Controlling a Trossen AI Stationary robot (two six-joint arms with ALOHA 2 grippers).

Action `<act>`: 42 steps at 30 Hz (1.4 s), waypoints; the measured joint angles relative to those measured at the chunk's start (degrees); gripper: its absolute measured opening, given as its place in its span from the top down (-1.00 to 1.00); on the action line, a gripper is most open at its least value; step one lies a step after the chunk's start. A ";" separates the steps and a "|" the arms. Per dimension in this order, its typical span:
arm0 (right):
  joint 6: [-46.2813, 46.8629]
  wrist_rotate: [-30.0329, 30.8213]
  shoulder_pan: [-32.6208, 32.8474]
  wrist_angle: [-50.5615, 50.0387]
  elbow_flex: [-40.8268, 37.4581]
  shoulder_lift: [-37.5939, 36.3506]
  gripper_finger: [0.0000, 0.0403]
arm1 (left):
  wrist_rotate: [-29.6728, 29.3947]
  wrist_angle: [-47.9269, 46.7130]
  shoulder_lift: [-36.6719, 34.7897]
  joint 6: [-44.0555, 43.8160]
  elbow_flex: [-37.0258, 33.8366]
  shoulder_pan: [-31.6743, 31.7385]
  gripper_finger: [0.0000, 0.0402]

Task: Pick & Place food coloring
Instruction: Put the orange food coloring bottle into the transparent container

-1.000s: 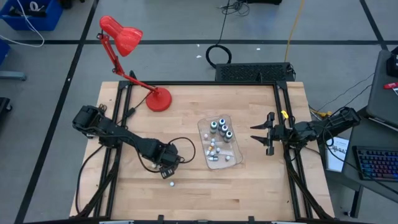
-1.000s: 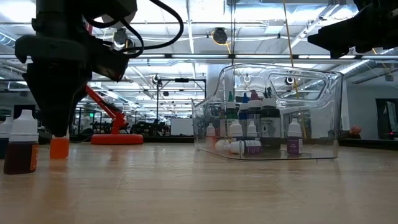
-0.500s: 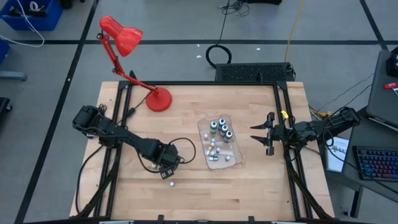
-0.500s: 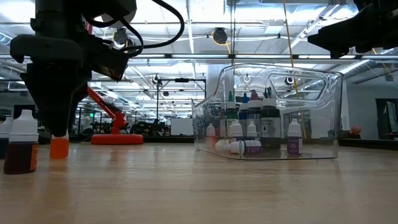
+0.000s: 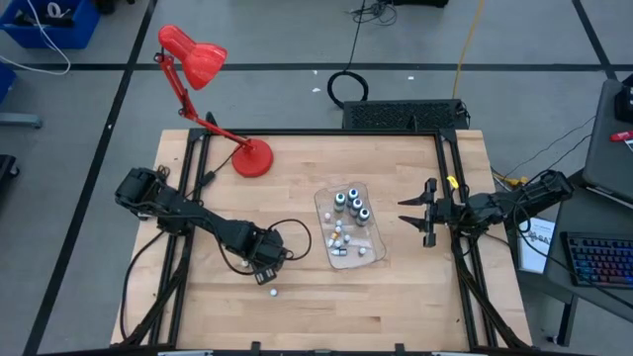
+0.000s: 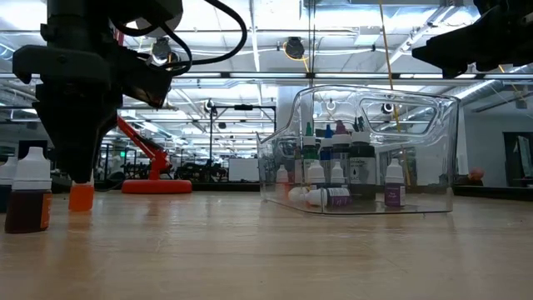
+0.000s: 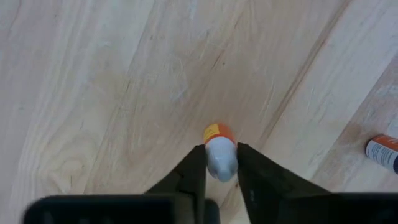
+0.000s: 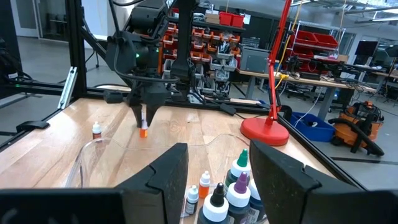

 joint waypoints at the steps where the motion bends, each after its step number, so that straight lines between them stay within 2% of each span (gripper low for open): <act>1: 0.00 0.00 0.00 0.00 0.00 -0.02 0.21 | 0.01 0.00 -0.01 0.00 0.03 0.01 0.63; 3: 0.00 -0.01 0.01 0.00 0.00 -0.01 0.21 | 0.01 0.00 -0.04 0.10 0.09 0.04 0.73; 11: 0.00 0.00 0.02 0.00 0.00 0.00 0.21 | -0.15 0.09 -0.04 1.74 0.09 0.04 0.73; 16: 0.00 0.00 0.00 0.02 0.00 0.00 0.21 | -3.04 -0.14 -0.66 3.12 0.32 0.22 0.73; 21: 0.00 0.00 0.00 0.18 0.00 -0.02 0.21 | -5.49 -0.76 -1.97 10.01 5.45 1.30 0.73; 25: 0.00 -0.02 0.02 0.24 0.00 0.00 0.21 | -6.12 -1.86 -2.18 20.64 14.45 3.10 0.73; 29: 0.00 -0.02 0.01 0.26 0.00 0.00 0.21 | -6.02 -3.99 -1.98 31.81 26.69 5.88 0.73; 35: 0.00 -0.02 0.02 0.26 0.00 0.08 0.21 | -6.15 -8.49 0.46 44.26 42.93 11.50 0.73; 42: 0.00 -0.02 0.02 0.36 -0.02 0.18 0.21 | -6.53 -18.71 12.51 54.79 63.60 16.79 0.73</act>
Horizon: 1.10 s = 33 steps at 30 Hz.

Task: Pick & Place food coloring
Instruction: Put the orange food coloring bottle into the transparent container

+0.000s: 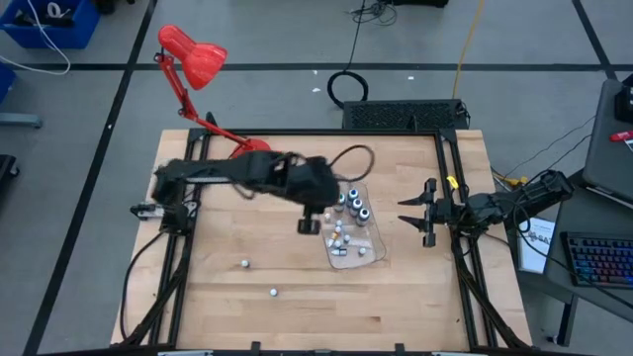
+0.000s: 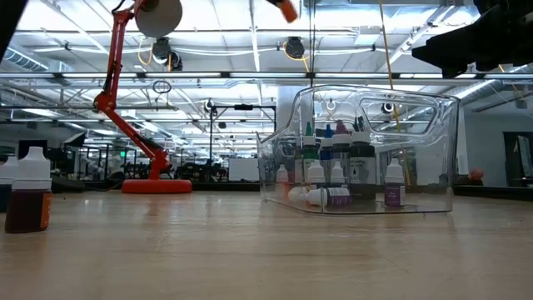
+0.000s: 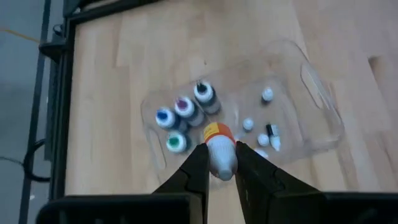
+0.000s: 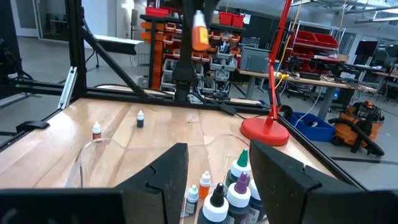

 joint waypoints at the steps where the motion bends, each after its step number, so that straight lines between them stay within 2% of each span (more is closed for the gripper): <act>1: 0.00 0.02 -0.02 -0.01 0.00 0.00 0.21 | 0.69 -0.94 2.12 0.99 3.01 0.50 0.73; 4: 0.01 0.00 -0.01 0.04 0.00 -0.02 0.21 | 2.99 -4.90 8.49 3.69 11.31 1.56 0.73; 6: 0.13 0.02 0.00 0.06 0.00 -0.02 0.21 | 3.51 -6.40 12.19 4.94 14.34 1.94 0.73; 9: 0.15 0.00 -0.02 0.04 0.00 -0.02 0.21 | 4.26 -5.68 14.21 6.13 11.73 2.56 0.73; 14: 0.15 0.04 -0.01 0.14 0.00 0.00 0.21 | 7.41 -6.77 19.15 4.10 11.28 2.88 0.73; 27: 0.16 0.02 0.00 -0.36 0.00 -0.02 0.21 | 5.83 -10.90 26.01 1.58 11.03 -0.75 0.73; 33: 0.80 -0.02 0.00 -0.82 0.00 -0.03 0.21 | 5.56 -11.31 26.48 -0.25 6.72 -0.39 0.73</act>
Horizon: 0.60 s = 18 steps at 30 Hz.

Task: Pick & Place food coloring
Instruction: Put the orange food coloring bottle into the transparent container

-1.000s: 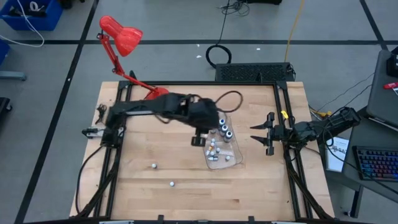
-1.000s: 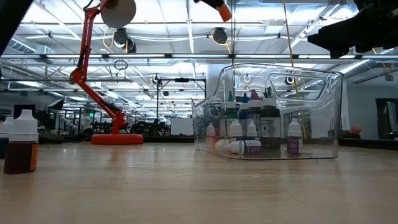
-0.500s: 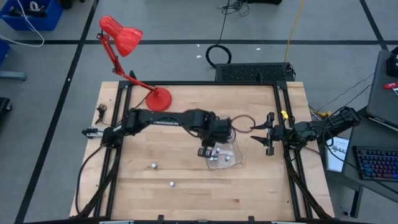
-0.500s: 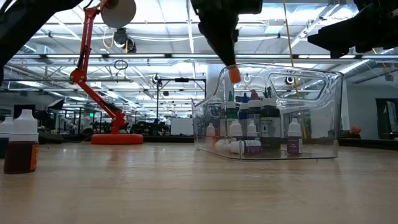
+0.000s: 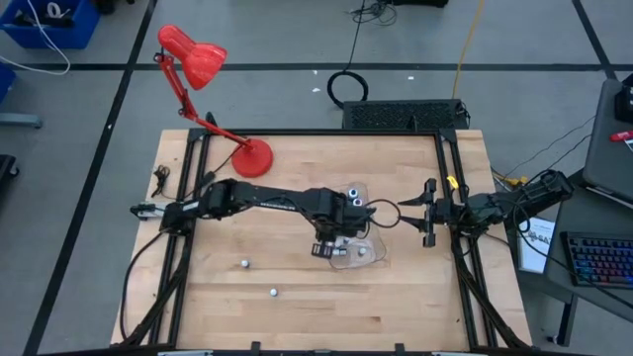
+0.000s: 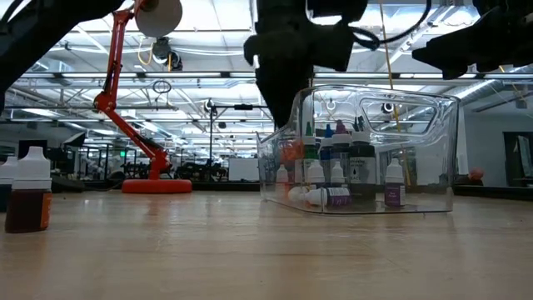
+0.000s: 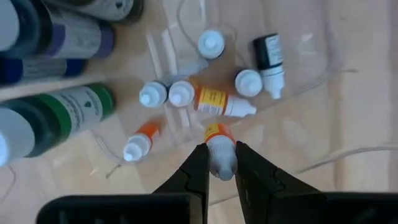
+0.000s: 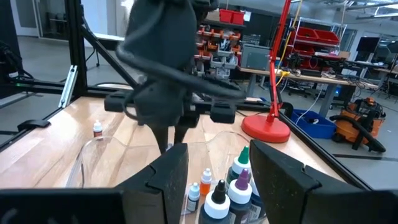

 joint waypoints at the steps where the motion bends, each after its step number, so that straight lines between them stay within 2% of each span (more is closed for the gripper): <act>1: 0.01 0.01 -0.01 0.01 0.00 0.01 0.21 | -0.02 0.30 -0.02 -0.14 -0.69 0.14 0.73; 11: 0.27 -0.12 0.00 0.05 0.00 -0.02 0.21 | 0.08 6.74 -0.11 -0.48 -8.52 1.95 0.73; 18: 0.27 -0.14 -0.01 0.05 0.00 0.00 0.21 | 0.36 8.36 -0.13 -0.76 -10.06 2.44 0.73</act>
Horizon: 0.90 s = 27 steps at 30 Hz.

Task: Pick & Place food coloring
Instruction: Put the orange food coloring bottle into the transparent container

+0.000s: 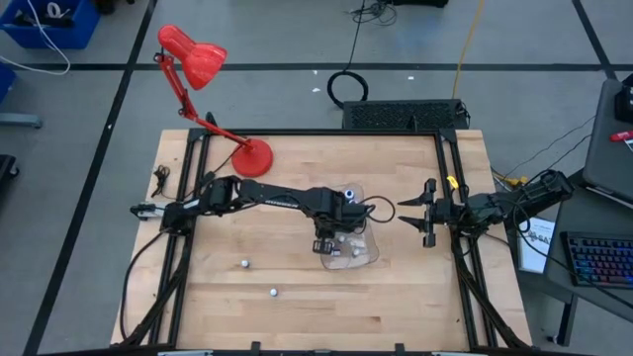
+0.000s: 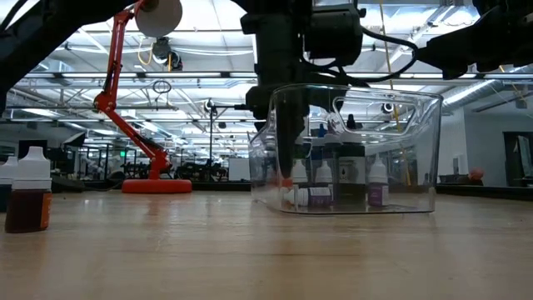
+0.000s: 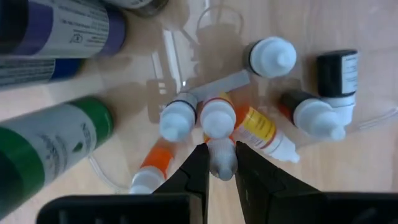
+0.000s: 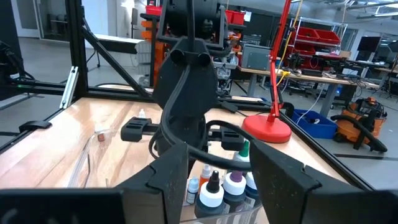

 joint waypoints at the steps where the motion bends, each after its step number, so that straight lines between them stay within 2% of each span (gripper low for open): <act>1: 0.00 0.00 0.01 0.00 0.00 -0.02 0.21 | 0.18 0.40 0.02 0.00 -0.02 0.00 0.73; 9: 0.00 0.00 -0.01 0.00 0.00 -0.02 0.21 | 3.00 1.05 0.02 0.02 -0.02 0.06 0.73; 27: 0.04 0.00 0.01 0.00 0.04 0.00 0.21 | 3.36 3.07 -0.54 -1.55 -3.33 0.04 0.73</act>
